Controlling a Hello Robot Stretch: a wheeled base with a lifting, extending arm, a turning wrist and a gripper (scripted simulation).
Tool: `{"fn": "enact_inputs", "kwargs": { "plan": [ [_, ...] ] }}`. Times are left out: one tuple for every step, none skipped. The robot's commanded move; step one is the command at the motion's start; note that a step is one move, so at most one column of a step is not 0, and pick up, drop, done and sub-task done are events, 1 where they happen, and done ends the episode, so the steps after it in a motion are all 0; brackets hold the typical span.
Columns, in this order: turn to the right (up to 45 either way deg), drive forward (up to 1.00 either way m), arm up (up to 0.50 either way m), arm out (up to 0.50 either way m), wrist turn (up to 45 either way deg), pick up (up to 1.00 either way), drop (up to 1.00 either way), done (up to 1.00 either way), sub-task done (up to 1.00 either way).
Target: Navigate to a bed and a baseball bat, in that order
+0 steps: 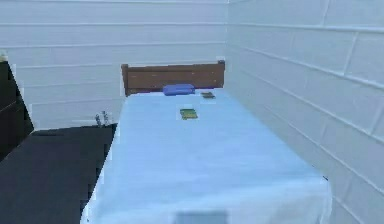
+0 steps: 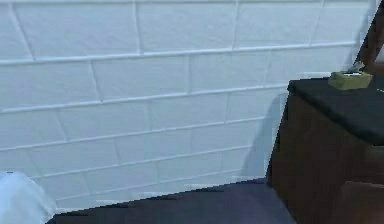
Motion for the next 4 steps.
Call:
{"fn": "enact_inputs", "kwargs": {
  "plan": [
    [-45.0, 0.00, 0.00, 0.00, 0.0, 0.00, 0.00, 0.00, 0.00],
    [-45.0, 0.00, 0.00, 0.00, 0.0, 0.00, 0.00, 0.00, 0.00],
    [-45.0, 0.00, 0.00, 0.00, 0.0, 0.00, 0.00, 0.00, 0.00],
    [-45.0, 0.00, 0.00, 0.00, 0.0, 0.00, 0.00, 0.00, 0.00]
  ]
}}
